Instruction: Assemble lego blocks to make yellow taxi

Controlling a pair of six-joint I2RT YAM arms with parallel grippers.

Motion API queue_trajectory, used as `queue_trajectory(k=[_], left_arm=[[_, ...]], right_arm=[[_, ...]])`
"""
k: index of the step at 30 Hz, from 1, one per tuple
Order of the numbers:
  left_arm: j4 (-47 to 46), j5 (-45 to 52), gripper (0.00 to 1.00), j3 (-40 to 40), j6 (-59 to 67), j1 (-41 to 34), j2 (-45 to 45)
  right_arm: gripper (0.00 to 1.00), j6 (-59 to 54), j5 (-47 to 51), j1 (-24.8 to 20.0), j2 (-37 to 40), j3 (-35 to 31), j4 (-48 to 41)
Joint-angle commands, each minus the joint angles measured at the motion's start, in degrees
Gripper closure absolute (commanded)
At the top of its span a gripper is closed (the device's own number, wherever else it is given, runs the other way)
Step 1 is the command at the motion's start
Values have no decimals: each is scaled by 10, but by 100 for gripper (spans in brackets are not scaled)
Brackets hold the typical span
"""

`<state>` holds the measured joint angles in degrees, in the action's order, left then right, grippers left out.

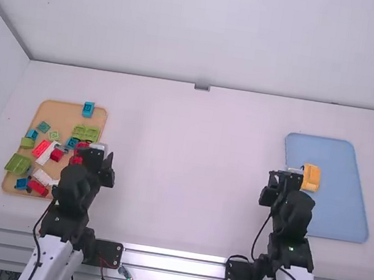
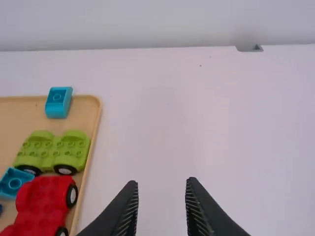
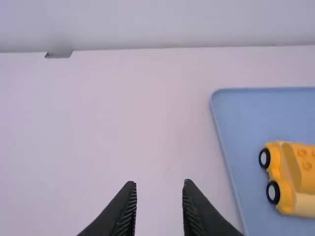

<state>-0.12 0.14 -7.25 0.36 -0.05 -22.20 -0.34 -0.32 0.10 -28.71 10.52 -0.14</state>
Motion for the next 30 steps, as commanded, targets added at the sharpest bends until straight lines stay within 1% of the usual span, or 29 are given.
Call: queue_trajectory(k=[1,4,8,12,14,26,30], left_arm=[[1,-1,81,29,-4,1,29],[1,-1,87,62,-4,1,62],[1,-1,93,72,-4,1,97],[1,-1,98,72,-4,1,130],[1,-1,100,72,-4,1,142],[1,-1,100,72,-4,1,218],[1,-1,100,72,-4,1,222]], right_arm=[[82,3,3,-1,29,-30,1],[88,3,3,-1,64,-65,1],[95,3,3,-1,102,-103,1],[100,3,3,-1,139,-105,1],[100,3,3,-1,153,-105,1],[100,3,3,-1,241,-105,1],[100,3,3,-1,264,-105,1]])
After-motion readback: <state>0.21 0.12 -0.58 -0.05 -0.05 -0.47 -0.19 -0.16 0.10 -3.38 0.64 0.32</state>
